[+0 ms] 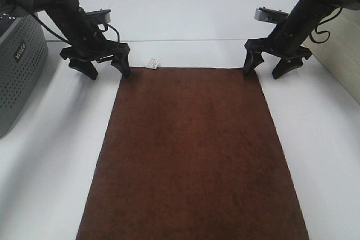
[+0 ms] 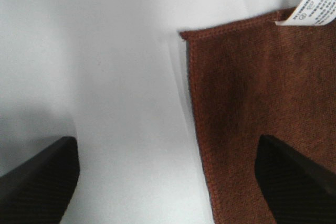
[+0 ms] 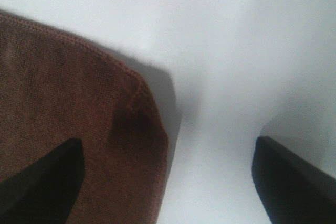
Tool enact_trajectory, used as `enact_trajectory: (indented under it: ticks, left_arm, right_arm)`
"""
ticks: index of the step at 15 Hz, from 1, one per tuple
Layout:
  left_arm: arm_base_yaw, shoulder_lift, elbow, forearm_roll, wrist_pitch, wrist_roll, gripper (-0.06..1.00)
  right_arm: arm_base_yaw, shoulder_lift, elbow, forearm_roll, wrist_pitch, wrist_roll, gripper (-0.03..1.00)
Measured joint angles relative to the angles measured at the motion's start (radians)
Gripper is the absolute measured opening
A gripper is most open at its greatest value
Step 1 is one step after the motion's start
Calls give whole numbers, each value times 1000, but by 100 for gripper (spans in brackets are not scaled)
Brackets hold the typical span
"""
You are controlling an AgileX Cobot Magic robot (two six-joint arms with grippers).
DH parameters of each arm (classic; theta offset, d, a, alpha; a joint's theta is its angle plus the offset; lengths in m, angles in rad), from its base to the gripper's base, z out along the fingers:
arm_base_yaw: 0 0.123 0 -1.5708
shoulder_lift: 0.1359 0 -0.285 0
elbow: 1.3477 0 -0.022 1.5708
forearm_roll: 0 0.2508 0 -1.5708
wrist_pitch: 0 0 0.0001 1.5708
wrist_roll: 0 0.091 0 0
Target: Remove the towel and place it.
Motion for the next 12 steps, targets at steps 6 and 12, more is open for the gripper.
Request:
enact_trajectory:
  ticks: [6, 12]
  left_arm:
    - [-30, 19, -6, -83, -78, 0, 82]
    - [-87, 40, -11, -94, -133, 0, 51]
  right_arm:
    - [18, 14, -2, 78, -1, 0, 83]
    - [116, 23, -11, -37, -31, 4, 57]
